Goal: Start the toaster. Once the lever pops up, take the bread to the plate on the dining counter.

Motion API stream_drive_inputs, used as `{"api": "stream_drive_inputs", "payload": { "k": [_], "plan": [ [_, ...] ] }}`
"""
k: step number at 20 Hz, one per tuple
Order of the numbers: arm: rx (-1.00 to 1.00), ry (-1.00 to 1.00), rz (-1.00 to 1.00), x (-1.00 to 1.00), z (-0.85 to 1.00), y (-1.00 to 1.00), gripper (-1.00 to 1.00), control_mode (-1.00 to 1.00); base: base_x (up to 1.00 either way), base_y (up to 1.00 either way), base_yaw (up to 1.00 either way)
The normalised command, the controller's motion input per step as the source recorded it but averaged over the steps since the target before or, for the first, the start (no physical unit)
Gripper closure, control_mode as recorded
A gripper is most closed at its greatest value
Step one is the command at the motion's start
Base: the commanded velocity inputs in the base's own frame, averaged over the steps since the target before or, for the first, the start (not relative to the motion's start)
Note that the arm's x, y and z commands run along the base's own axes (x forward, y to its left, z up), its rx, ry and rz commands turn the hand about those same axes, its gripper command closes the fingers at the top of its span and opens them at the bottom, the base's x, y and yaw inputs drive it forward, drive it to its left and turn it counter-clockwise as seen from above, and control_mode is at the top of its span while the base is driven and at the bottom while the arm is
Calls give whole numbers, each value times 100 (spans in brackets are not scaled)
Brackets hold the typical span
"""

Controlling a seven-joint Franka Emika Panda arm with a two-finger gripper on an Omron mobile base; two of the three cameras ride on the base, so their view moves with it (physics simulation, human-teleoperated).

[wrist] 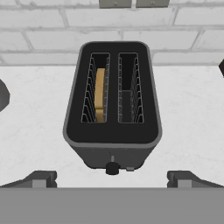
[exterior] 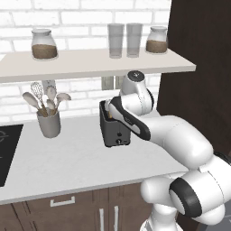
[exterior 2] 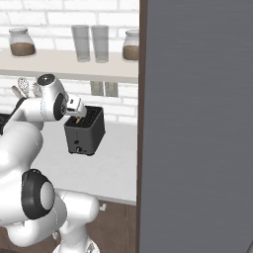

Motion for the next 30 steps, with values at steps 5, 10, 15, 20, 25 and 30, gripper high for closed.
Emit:
{"api": "stream_drive_inputs", "payload": {
  "k": [5,10,15,20,25,30],
  "plan": [
    [0,0,0,0,0,0,-100,-100,0,0,0],
    [0,0,0,0,0,0,-100,-100,0,0,0],
    [0,0,0,0,0,0,-100,-100,0,0,0],
    [0,0,0,0,0,0,-100,-100,0,0,0],
    [0,0,0,0,0,0,-100,-100,0,0,0],
    [0,0,0,0,0,0,-100,-100,0,0,0]
  ]
}}
